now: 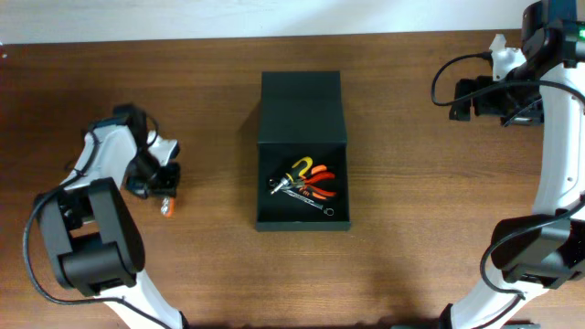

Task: Pack container
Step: 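Move the left gripper down onto the orange socket rail, then carry the socket rail right into the green box and release it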

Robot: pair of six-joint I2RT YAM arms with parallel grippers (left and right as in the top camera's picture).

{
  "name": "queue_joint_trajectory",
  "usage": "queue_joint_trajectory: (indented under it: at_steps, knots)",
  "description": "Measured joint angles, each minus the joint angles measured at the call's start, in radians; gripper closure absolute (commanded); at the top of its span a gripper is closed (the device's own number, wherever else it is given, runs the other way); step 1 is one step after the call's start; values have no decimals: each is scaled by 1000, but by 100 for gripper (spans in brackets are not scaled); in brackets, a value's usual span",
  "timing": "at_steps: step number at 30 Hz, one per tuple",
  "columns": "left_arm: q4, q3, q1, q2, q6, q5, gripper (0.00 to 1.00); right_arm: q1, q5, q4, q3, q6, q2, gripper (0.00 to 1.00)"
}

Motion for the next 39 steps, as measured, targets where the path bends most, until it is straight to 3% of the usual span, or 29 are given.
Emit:
queue_joint_trajectory:
  at_steps: [7,13,20,28,31,33,39]
  knots:
    - [-26,183,-261,-236,28,13,98,0,0,-6,0,0,0,1]
    - [-18,222,-568,-321,150,25,98,0,0,-7,0,0,0,1]
    - [46,220,-793,-234,317,29,98,0,0,-8,0,0,0,1]
    - [98,220,-796,1,360,7,97,0,0,-12,0,0,0,1]
    - [98,217,-780,80,359,5,81,0,0,-12,0,0,0,1]
    - [95,214,-768,106,360,2,60,0,0,-12,0,0,0,1]
    - [58,221,-748,111,337,-6,44,0,0,-13,0,0,0,0]
